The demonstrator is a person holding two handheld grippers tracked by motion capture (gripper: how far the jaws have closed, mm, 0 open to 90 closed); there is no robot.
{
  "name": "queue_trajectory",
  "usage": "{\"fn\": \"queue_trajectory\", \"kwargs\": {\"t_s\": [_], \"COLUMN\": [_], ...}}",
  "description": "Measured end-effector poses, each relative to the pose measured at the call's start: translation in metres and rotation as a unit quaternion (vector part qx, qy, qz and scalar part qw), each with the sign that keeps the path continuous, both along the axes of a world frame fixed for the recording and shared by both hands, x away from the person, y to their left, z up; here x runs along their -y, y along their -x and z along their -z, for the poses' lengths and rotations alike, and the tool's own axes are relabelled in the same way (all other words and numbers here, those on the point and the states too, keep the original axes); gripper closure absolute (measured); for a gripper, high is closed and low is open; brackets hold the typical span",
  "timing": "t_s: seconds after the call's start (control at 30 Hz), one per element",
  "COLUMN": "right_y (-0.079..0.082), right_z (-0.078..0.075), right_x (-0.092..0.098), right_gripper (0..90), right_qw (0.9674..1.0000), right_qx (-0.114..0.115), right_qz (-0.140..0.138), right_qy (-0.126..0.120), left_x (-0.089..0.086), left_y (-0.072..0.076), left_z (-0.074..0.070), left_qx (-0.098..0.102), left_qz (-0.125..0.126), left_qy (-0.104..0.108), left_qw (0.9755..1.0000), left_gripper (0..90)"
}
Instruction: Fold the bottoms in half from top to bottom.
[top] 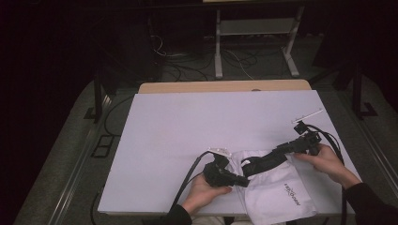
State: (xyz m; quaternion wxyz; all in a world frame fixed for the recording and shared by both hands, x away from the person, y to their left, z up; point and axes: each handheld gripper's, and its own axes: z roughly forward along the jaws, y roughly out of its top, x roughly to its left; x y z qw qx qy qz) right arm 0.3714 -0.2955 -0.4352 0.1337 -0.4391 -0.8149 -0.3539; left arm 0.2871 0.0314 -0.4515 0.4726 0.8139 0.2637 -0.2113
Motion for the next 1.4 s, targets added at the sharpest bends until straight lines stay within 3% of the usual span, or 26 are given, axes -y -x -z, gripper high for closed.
{"fn": "queue_trajectory", "kwargs": {"t_s": [0.23,0.4,0.57,0.8,1.1,1.4], "right_y": [-0.006,-0.006,-0.005,0.0,0.004,0.014], "right_z": [0.008,0.01,0.01,0.006,-0.002,-0.016], "right_x": [-0.006,-0.009,-0.009,-0.007,-0.001,0.011], "right_gripper": [48.6,58.1,71.3,80.9,85.1,85.2], "right_qw": [0.9997,0.9996,0.9998,0.9998,0.9993,0.9967], "right_qx": [-0.022,-0.025,-0.007,0.015,0.026,0.049], "right_qz": [-0.007,-0.013,-0.011,-0.012,-0.021,-0.025], "right_qy": [0.005,0.006,0.011,0.01,-0.019,-0.06], "left_x": [0.001,0.001,0.001,0.001,0.003,0.002], "left_y": [0.0,0.0,0.0,-0.001,0.0,0.0], "left_z": [0.001,0.002,0.002,0.002,0.0,-0.004], "left_qx": [-0.001,-0.004,-0.004,-0.005,0.012,0.034], "left_qz": [0.0,0.0,-0.001,0.0,-0.002,-0.013], "left_qy": [0.0,0.002,0.004,-0.001,-0.007,-0.018], "left_qw": [1.0,1.0,1.0,1.0,0.9999,0.9992], "left_gripper": [88.5,88.5,88.4,87.9,84.3,71.1]}}
